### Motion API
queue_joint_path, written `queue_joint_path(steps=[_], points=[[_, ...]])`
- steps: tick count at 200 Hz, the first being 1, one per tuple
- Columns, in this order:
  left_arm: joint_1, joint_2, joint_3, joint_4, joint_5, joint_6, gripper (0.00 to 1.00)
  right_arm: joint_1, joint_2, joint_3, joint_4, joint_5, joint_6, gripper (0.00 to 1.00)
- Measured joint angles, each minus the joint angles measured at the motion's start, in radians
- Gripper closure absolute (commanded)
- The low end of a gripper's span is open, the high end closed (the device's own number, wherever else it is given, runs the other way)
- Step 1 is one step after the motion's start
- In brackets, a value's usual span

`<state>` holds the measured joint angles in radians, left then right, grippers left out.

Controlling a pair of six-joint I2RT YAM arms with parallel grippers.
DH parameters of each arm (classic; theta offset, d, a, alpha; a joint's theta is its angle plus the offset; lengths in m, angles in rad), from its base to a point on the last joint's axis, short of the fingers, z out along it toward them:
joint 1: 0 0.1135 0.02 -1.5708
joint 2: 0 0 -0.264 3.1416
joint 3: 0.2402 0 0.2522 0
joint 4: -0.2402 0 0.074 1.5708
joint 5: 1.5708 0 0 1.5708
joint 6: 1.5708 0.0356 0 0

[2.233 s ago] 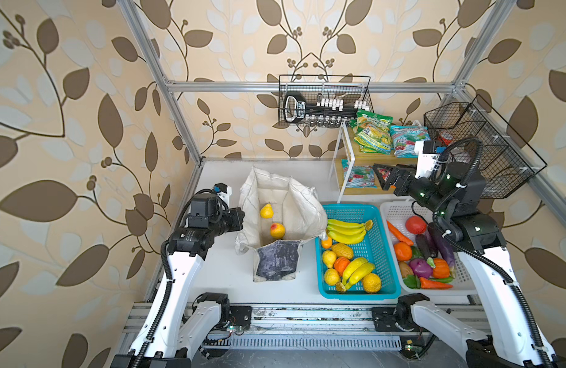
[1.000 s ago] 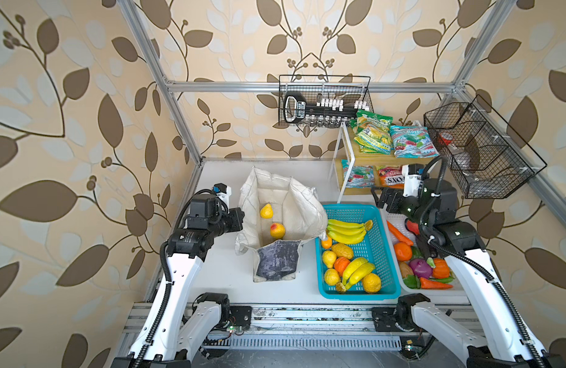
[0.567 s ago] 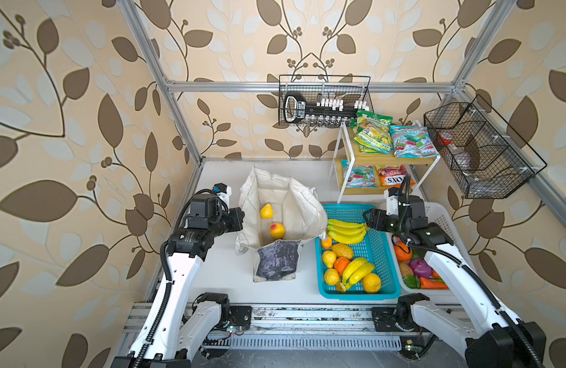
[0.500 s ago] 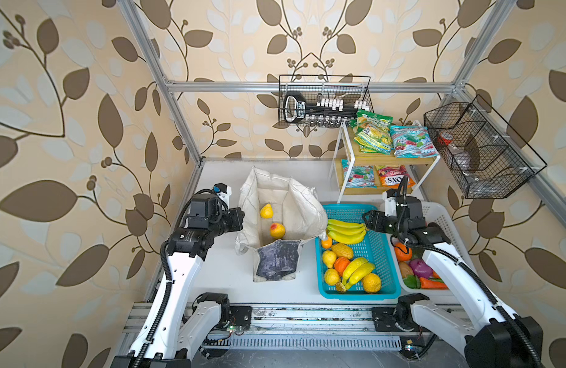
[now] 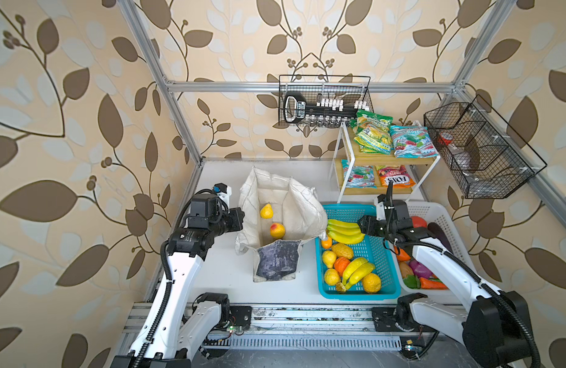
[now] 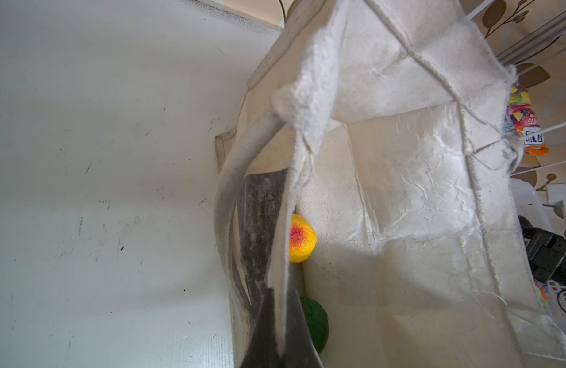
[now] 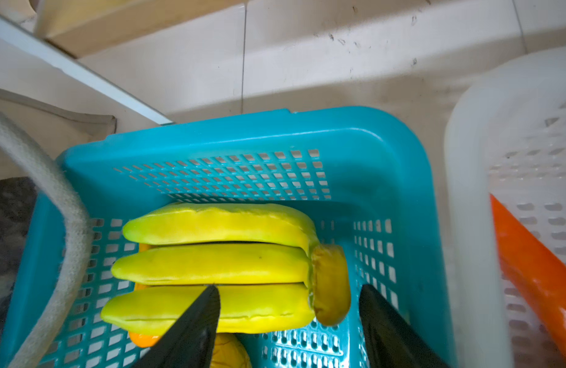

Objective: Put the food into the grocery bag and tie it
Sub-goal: 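Lower the right gripper over the bunch of yellow bananas in the teal basket, then close the right gripper on the stem end of the banana bunch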

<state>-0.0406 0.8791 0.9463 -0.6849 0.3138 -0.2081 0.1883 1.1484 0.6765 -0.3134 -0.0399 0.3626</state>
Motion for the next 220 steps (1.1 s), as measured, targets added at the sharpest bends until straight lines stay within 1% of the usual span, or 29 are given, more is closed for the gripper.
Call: queue_joint_path(steps=[67, 93, 132, 153, 178, 198, 220], points=[[0.0, 0.0, 0.0, 0.0, 0.0, 0.0, 1.0, 0.018, 0.08, -0.015, 0.112, 0.005, 0.016, 0.35], [0.0, 0.0, 0.0, 0.0, 0.0, 0.0, 1.0, 0.028, 0.11, -0.024, 0.124, 0.016, 0.019, 0.36], [0.0, 0.0, 0.0, 0.0, 0.0, 0.0, 1.0, 0.048, 0.107, -0.03, 0.121, 0.051, 0.023, 0.35], [0.0, 0.0, 0.0, 0.0, 0.0, 0.0, 1.0, 0.064, 0.09, -0.03, 0.114, 0.083, 0.03, 0.33], [0.0, -0.001, 0.0, 0.0, 0.0, 0.0, 1.0, 0.104, 0.084, -0.03, 0.097, 0.153, 0.042, 0.34], [0.0, -0.001, 0.0, 0.0, 0.0, 0.0, 1.0, 0.119, 0.115, -0.03, 0.086, 0.191, 0.048, 0.34], [0.0, -0.001, 0.0, 0.0, 0.0, 0.0, 1.0, 0.128, 0.157, -0.03, 0.085, 0.209, 0.057, 0.31]])
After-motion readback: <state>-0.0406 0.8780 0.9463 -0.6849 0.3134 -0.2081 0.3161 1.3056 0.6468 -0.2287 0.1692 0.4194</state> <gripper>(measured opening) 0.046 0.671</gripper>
